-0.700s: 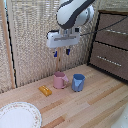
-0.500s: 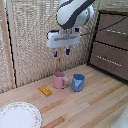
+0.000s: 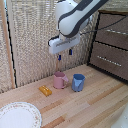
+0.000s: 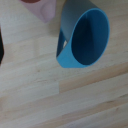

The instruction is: Please adjust your gripper to match the height of the lower drawer handle. Progress your gripper onward until it happens to touch the drawer handle. Now, firmly take hold of it with your gripper, then steadily retract it to swing the drawer wide open.

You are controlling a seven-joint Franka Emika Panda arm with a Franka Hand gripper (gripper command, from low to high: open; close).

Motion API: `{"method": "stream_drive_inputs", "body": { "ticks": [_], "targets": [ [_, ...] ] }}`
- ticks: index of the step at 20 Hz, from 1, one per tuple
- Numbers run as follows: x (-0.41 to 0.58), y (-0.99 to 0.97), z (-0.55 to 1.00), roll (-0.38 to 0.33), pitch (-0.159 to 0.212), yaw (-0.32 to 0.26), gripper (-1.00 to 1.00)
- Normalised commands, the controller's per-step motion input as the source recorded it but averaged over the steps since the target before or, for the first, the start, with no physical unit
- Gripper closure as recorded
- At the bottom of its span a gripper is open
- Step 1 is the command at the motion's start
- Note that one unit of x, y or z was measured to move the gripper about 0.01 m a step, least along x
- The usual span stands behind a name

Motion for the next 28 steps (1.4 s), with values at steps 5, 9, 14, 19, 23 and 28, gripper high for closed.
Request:
{"method": "stream_drive_inputs", "body": {
  "ticks": [5, 9, 14, 19, 23, 28],
  "targets": [
    [0.0, -0.11, -0.13, -0.375, -0.064, 0.174, -1.0],
    [0.0, -0.14, -0.08, -0.363, -0.105, 0.166, -1.0],
    [0.0, -0.14, -0.06, -0.357, -0.119, 0.17, -1.0],
    [0.0, -0.15, -0.08, -0.364, -0.101, 0.164, -1.0],
    [0.0, -0.18, -0.07, -0.369, -0.089, 0.154, -1.0],
    [-0.011, -0.23, -0.04, -0.372, -0.08, 0.142, -1.0]
  ]
}}
